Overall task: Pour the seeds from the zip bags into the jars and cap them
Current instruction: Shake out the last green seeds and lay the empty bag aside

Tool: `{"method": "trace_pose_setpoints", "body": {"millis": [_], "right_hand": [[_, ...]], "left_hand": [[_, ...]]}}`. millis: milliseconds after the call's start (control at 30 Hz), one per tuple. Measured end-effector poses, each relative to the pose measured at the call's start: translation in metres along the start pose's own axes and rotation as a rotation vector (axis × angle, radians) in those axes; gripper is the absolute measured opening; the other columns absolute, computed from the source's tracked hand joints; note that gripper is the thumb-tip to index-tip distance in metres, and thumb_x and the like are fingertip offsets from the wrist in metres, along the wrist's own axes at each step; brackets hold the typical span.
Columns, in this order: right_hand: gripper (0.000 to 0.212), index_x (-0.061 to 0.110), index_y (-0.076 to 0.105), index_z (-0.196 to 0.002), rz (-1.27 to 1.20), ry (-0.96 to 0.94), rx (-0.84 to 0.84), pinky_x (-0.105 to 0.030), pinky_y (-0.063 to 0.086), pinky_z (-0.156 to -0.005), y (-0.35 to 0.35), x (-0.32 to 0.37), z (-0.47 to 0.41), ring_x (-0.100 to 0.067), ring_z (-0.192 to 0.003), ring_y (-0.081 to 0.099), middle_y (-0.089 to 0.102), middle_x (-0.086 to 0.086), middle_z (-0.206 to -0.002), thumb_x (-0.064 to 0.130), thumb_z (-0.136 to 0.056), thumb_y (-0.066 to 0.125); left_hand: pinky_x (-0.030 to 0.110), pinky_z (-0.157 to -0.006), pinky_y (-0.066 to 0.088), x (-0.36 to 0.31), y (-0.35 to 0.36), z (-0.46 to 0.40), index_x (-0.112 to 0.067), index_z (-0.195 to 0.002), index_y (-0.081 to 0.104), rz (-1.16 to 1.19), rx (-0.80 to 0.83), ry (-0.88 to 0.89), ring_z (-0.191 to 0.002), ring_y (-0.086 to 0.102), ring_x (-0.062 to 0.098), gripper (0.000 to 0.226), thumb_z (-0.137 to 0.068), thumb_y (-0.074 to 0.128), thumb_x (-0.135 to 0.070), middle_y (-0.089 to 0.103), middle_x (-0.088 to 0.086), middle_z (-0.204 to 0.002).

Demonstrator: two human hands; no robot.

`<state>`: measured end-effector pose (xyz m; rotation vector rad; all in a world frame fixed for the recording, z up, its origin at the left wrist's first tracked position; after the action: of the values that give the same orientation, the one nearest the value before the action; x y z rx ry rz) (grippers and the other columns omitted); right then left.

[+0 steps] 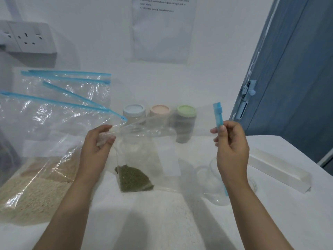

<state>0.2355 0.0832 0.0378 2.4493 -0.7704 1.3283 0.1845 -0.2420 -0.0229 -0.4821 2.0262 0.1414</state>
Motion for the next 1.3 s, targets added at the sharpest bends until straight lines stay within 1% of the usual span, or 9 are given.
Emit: {"method": "trace_pose_setpoints", "body": {"millis": [100, 233, 300, 433, 600, 833, 933, 1100, 1300], "right_hand": [[0.014, 0.026, 0.056, -0.097, -0.009, 0.01, 0.012, -0.035, 0.051, -0.077, 0.001, 0.0, 0.002, -0.012, -0.078, 0.057, 0.069, 0.011, -0.091, 0.021, -0.105, 0.046], [0.016, 0.03, 0.055, -0.096, -0.007, 0.016, 0.0, -0.041, 0.051, -0.078, 0.001, -0.001, 0.004, -0.01, -0.075, 0.056, 0.069, 0.01, -0.091, 0.021, -0.105, 0.046], [0.017, 0.031, 0.055, -0.096, -0.004, 0.019, -0.004, -0.042, 0.051, -0.079, 0.0, 0.0, 0.004, -0.009, -0.075, 0.056, 0.069, 0.01, -0.091, 0.021, -0.105, 0.046], [0.018, 0.034, 0.054, -0.095, 0.006, 0.014, -0.008, -0.044, 0.052, -0.079, 0.001, -0.001, 0.005, -0.009, -0.075, 0.057, 0.069, 0.01, -0.092, 0.022, -0.106, 0.046], [0.015, 0.031, 0.055, -0.098, 0.011, 0.012, -0.022, -0.044, 0.053, -0.08, -0.001, -0.001, 0.004, -0.012, -0.078, 0.057, 0.069, 0.01, -0.092, 0.024, -0.106, 0.046], [0.016, 0.035, 0.054, -0.097, -0.006, 0.005, -0.022, -0.046, 0.05, -0.078, -0.002, 0.0, 0.002, -0.017, -0.077, 0.054, 0.068, 0.01, -0.09, 0.023, -0.105, 0.047], [0.016, 0.035, 0.055, -0.098, -0.008, 0.012, -0.004, -0.047, 0.05, -0.077, -0.002, -0.002, 0.005, -0.022, -0.078, 0.055, 0.068, 0.01, -0.089, 0.023, -0.105, 0.048], [0.017, 0.035, 0.055, -0.098, -0.015, 0.013, -0.007, -0.047, 0.049, -0.077, -0.003, -0.008, 0.008, -0.017, -0.078, 0.054, 0.067, 0.009, -0.089, 0.022, -0.105, 0.048], [0.018, 0.038, 0.055, -0.098, -0.001, 0.002, -0.011, -0.044, 0.049, -0.078, -0.003, -0.006, 0.008, -0.01, -0.082, 0.056, 0.067, 0.011, -0.091, 0.023, -0.105, 0.047]], "left_hand": [[0.052, -0.105, 0.043, 0.025, 0.001, 0.011, -0.048, -0.135, 0.045, 0.118, -0.028, -0.2, -0.132, 0.051, 0.021, 0.05, -0.096, 0.064, -0.024, 0.051, -0.002, -0.143], [0.042, -0.113, 0.038, 0.037, 0.008, 0.027, -0.035, -0.127, 0.058, 0.208, -0.042, -0.315, -0.127, 0.054, 0.011, 0.03, -0.098, 0.06, -0.028, 0.059, -0.007, -0.138], [0.032, -0.109, 0.037, 0.041, 0.011, 0.033, -0.034, -0.125, 0.062, 0.198, -0.002, -0.331, -0.126, 0.051, 0.006, 0.026, -0.1, 0.057, -0.029, 0.059, -0.011, -0.136], [0.028, -0.103, 0.038, 0.049, 0.011, 0.036, -0.034, -0.113, 0.064, 0.099, 0.016, -0.314, -0.115, 0.056, 0.0, 0.017, -0.103, 0.051, -0.029, 0.064, -0.018, -0.117], [0.031, -0.087, 0.051, 0.044, 0.01, 0.03, -0.021, -0.111, 0.067, 0.096, 0.027, -0.269, -0.094, 0.07, 0.01, 0.024, -0.106, 0.045, -0.028, 0.073, -0.005, -0.107], [0.023, -0.075, 0.051, 0.033, 0.014, 0.024, -0.018, -0.094, 0.069, 0.161, -0.008, -0.262, -0.077, 0.068, 0.007, 0.013, -0.098, 0.059, -0.023, 0.075, -0.002, -0.09], [0.028, -0.084, 0.052, 0.039, 0.016, 0.032, -0.015, -0.097, 0.066, 0.216, -0.017, -0.329, -0.087, 0.067, 0.012, 0.027, -0.085, 0.064, -0.039, 0.073, 0.0, -0.097], [0.043, -0.111, 0.041, 0.064, 0.024, 0.056, -0.03, -0.11, 0.064, 0.212, 0.073, -0.491, -0.116, 0.063, 0.012, 0.03, -0.094, 0.048, -0.051, 0.07, -0.004, -0.119], [0.039, -0.11, 0.041, 0.056, 0.03, 0.056, -0.02, -0.12, 0.064, 0.267, 0.118, -0.507, -0.116, 0.065, 0.014, 0.038, -0.107, 0.033, -0.039, 0.075, -0.001, -0.111]]}}
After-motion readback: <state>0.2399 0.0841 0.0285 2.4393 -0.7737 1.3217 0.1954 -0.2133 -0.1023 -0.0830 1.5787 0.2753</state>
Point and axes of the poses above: each hand's wrist, its own z-axis away from the middle knuckle, its own y-axis out of the palm, x = y × z, the point moved 3 cm from there along -z, towards the middle knuckle
